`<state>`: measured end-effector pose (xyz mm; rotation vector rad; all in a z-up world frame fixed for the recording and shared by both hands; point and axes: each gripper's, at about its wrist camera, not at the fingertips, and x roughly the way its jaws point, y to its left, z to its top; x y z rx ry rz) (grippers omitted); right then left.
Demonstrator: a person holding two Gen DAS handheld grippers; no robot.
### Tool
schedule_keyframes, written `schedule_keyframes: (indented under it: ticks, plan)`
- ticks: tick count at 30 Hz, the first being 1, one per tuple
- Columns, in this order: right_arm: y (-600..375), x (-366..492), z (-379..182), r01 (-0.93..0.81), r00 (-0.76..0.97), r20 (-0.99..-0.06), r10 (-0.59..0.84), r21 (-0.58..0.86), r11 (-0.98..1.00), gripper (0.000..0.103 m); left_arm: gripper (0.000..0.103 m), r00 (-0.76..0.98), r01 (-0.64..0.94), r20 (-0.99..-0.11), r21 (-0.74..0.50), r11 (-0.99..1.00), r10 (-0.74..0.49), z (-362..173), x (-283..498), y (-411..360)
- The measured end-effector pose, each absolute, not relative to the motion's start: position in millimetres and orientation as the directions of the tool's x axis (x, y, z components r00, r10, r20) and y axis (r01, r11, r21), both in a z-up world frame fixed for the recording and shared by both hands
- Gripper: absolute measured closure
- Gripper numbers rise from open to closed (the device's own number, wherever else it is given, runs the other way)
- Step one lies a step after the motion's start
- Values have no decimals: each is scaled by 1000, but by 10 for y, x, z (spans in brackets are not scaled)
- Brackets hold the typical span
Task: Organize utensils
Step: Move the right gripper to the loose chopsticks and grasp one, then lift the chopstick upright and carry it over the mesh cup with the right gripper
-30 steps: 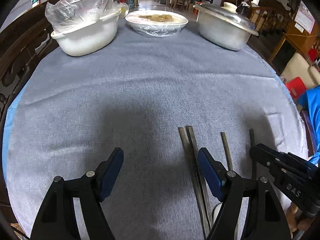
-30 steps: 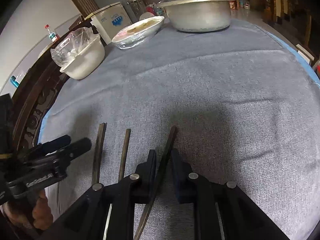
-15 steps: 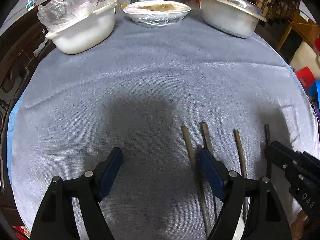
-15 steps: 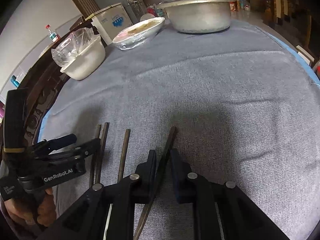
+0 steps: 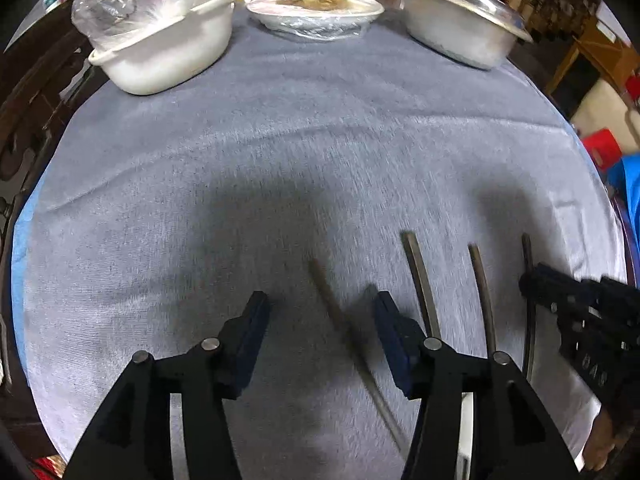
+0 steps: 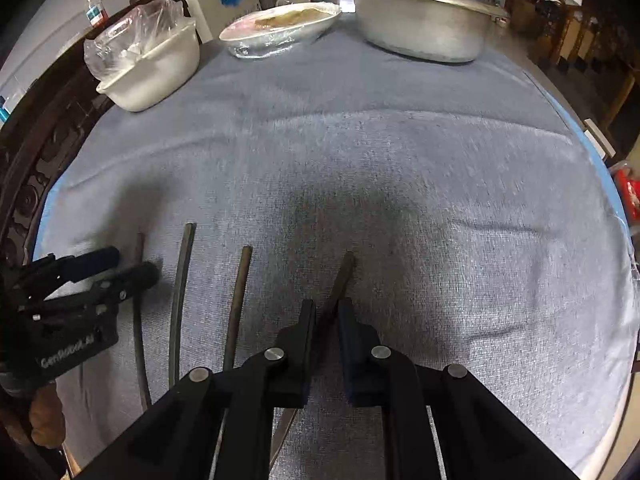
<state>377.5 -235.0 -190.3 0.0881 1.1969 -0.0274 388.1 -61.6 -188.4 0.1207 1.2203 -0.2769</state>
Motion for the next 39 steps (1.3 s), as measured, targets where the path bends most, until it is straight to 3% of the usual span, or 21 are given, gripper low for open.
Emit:
schedule_keyframes:
  ticks: [2,3,4,5,7,13,22,29,39]
  plan:
    - [-2326,3773,-1903,58,369,-929,14,38,998,91,55,342,259,-933,-20,966,-111,-1883,3915,-671]
    - [-2315,3763,-1903,56,375,-927,6,29,998,92,66,353,261,-929,-13,965,-108,-1869,3908,-668]
    - [-2299,3754,-1904,55,383,-924,0,23,998,94,85,358,263,-926,-23,964,-119,-1859,3913,-675]
    - [-2301,3739,-1902,54,392,-920,3,26,998,95,93,364,256,-924,-20,966,-116,-1849,3905,-661]
    - [-2341,3698,-1897,65,415,-910,22,54,996,96,96,362,249,-922,-44,968,-135,-1840,3882,-598]
    - [-2562,3422,-1851,128,492,-865,98,184,975,97,98,383,197,-907,-105,975,-175,-1756,3679,-271]
    - [-2890,2692,-1322,156,661,-737,142,320,935,97,98,522,93,-824,-203,975,-222,-1267,3295,351]
    - [-2816,2112,-856,137,762,-634,129,352,926,97,98,653,65,-731,-206,976,-198,-794,2676,544]
    - [-2459,1362,-379,102,857,-512,60,282,954,97,98,781,56,-602,-201,978,-169,-353,1783,622]
